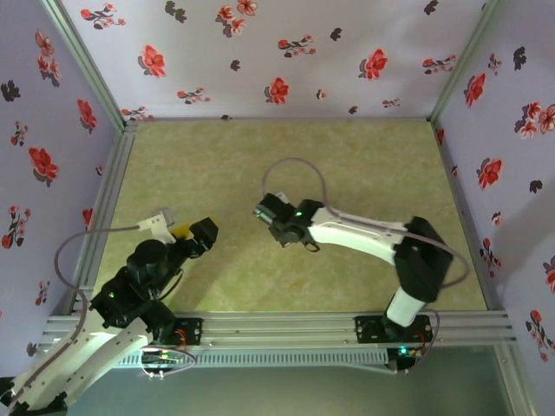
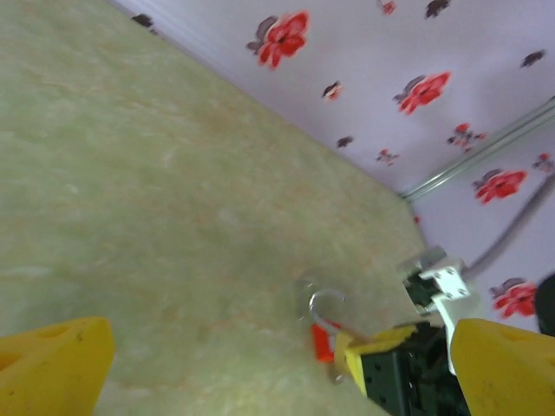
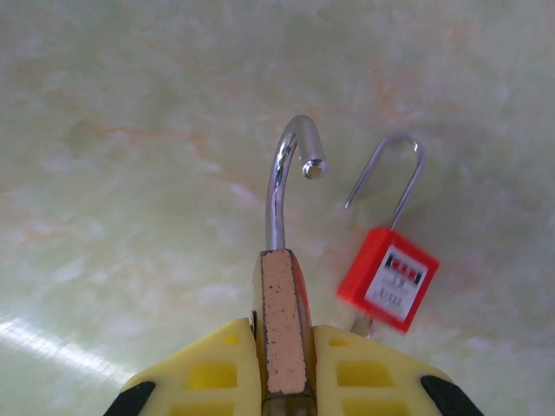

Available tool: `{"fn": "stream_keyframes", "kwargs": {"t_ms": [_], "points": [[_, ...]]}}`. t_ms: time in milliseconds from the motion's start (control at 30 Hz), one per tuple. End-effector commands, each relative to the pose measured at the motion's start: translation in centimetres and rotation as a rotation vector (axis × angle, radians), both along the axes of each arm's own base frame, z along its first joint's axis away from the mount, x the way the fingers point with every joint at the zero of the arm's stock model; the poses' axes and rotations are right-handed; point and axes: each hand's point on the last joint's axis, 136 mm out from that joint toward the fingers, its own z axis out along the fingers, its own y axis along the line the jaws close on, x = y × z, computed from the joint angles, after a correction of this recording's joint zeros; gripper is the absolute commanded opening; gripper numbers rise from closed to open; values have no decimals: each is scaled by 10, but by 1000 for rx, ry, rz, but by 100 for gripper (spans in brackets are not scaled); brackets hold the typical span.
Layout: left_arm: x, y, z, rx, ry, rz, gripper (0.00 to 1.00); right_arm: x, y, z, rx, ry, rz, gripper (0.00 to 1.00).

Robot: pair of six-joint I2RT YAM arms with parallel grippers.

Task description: Unlock with the key

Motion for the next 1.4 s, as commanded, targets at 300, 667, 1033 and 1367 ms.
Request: {"fn": "stream_keyframes", "kwargs": {"t_ms": [300, 667, 1033, 1367], "points": [[-4, 22, -1, 182, 22, 43, 100, 53, 25, -19, -578, -397, 148, 0], [-4, 25, 1, 188, 21, 53, 100, 26, 35, -25, -588, -381, 206, 62], [2, 10, 5, 190, 28, 9, 100, -21, 19, 32, -152, -216, 70, 86], [21, -23, -2, 260, 51, -72, 100, -27, -54, 78, 255, -120, -170, 99]]}}
